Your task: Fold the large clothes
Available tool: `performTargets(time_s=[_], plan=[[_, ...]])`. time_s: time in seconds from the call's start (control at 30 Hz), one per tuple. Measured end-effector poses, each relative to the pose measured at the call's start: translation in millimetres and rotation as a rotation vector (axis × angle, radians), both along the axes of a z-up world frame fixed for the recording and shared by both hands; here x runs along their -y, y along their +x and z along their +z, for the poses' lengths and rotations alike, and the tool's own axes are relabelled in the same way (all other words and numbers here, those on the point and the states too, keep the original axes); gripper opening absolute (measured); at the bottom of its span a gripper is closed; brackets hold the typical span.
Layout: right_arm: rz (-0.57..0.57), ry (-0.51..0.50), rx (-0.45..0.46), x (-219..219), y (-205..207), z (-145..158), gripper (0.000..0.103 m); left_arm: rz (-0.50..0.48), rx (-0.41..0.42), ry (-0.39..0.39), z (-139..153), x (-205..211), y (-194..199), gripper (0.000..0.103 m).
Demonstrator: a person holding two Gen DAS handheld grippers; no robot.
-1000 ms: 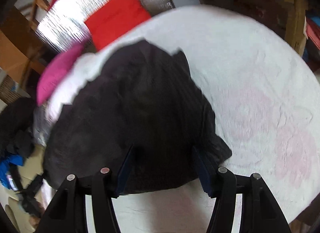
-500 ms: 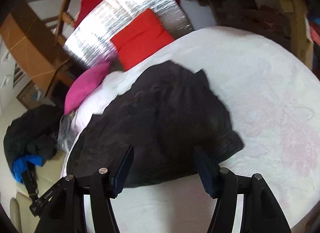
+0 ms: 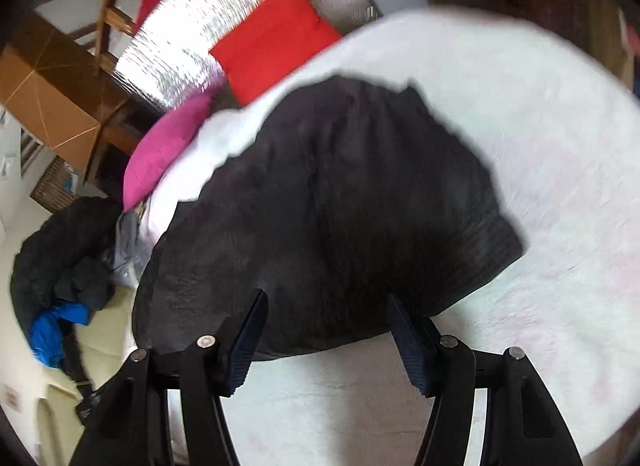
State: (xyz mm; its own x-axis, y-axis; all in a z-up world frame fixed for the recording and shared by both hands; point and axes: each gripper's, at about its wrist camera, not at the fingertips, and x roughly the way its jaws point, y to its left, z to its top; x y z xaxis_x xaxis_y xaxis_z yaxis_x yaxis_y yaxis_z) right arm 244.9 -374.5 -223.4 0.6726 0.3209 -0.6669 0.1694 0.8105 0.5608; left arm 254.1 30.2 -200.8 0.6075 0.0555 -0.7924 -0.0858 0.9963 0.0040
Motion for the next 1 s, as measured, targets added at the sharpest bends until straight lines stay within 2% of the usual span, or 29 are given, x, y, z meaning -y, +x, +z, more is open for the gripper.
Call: performTargets(time_s=[0.07,0.13,0.2,0.23,0.3,0.5,0.6,0.67,0.77,1.0], plan=[[-0.018,-0.108,0.066,-7,-19,19,0.067,-0.002,0.036,0.032,13,8,-17,0.081],[-0.023,-0.191,0.116,-21,-39,35,0.075,-0.015,0.096,0.081,32,15,-39,0.081],[-0.029,-0.278,0.152,-34,-58,51,0.077,-0.023,0.154,0.125,53,25,-61,0.085],[-0.02,-0.327,0.175,-42,-69,61,0.078,-0.031,0.184,0.142,64,30,-75,0.09],[-0.003,-0.398,0.207,-58,-88,79,0.079,-0.039,0.247,0.16,87,35,-100,0.092],[0.007,-0.487,0.31,-92,-144,133,0.081,-0.012,0.372,0.198,139,31,-157,0.092],[0.004,-0.504,0.343,-104,-171,154,0.081,-0.002,0.434,0.178,162,27,-181,0.094],[0.0,-0.534,0.361,-111,-189,166,0.081,0.012,0.475,0.17,177,25,-199,0.102],[0.005,-0.564,0.393,-121,-208,181,0.081,0.033,0.53,0.158,196,23,-223,0.102],[0.005,-0.572,0.453,-135,-247,210,0.081,0.02,0.575,0.135,225,28,-258,0.102]])
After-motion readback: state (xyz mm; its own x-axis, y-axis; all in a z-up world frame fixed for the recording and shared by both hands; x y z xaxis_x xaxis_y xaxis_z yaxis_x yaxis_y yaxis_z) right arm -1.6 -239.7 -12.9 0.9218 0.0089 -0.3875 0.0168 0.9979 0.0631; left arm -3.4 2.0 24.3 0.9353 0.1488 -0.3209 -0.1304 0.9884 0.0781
